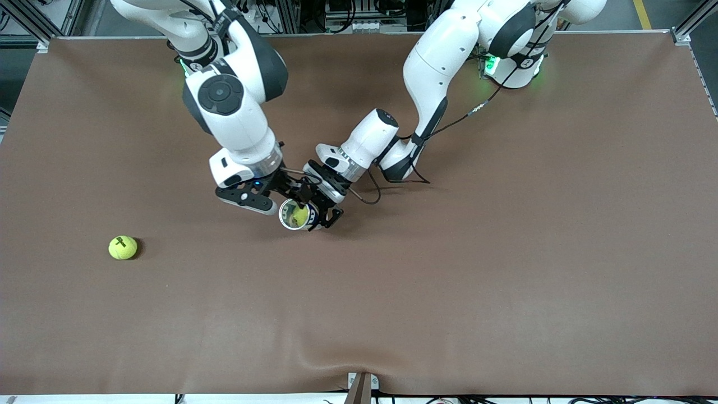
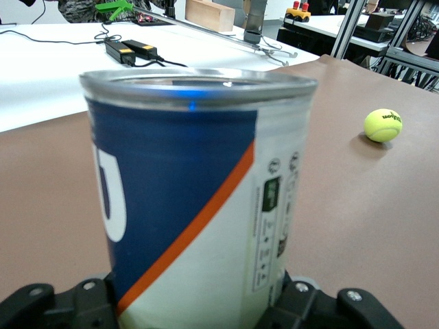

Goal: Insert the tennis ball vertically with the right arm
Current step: 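Open the right gripper to release the ball into the can, then move the right gripper to the second yellow tennis ball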

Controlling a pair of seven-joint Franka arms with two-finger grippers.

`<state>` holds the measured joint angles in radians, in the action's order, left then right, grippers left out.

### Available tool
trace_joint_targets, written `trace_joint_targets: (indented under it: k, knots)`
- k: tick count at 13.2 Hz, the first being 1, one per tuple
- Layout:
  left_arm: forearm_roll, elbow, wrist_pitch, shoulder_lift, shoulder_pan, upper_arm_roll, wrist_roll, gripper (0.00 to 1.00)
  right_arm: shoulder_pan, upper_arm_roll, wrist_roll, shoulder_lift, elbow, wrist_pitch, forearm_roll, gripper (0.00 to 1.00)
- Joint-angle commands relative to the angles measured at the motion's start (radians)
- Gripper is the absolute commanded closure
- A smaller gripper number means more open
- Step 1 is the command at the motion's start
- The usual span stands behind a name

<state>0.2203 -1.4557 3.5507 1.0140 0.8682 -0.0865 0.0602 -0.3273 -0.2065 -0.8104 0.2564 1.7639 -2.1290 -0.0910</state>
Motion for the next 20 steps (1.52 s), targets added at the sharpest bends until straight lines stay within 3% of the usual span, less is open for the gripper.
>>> trace_joint_targets:
  k: [1,6,10,12,15,20]
  knots:
    - [0.011,0.054,0.005,0.021,0.011,0.008,0.009,0.28,0.126,0.018,0.326,-0.084,0.028,0.098,0.007,0.00]
    - [-0.017,0.078,0.004,0.054,0.041,0.076,0.012,0.27,0.419,0.018,0.806,-0.071,0.052,0.094,0.008,0.00]
    - [-0.084,0.100,0.005,0.083,0.040,0.090,0.012,0.27,0.588,0.019,1.020,0.039,0.163,-0.207,-0.003,0.00]
    - [-0.084,0.121,0.005,0.103,0.040,0.088,0.013,0.26,0.637,0.019,1.051,0.095,0.161,-0.274,-0.009,0.00]
    - [-0.082,0.123,0.004,0.106,0.040,0.086,0.012,0.19,0.675,0.019,1.051,0.151,0.160,-0.399,-0.097,0.00]
    - [-0.081,0.120,0.005,0.101,0.038,0.083,0.012,0.16,0.708,0.025,1.051,0.227,0.154,-0.416,-0.162,0.00]
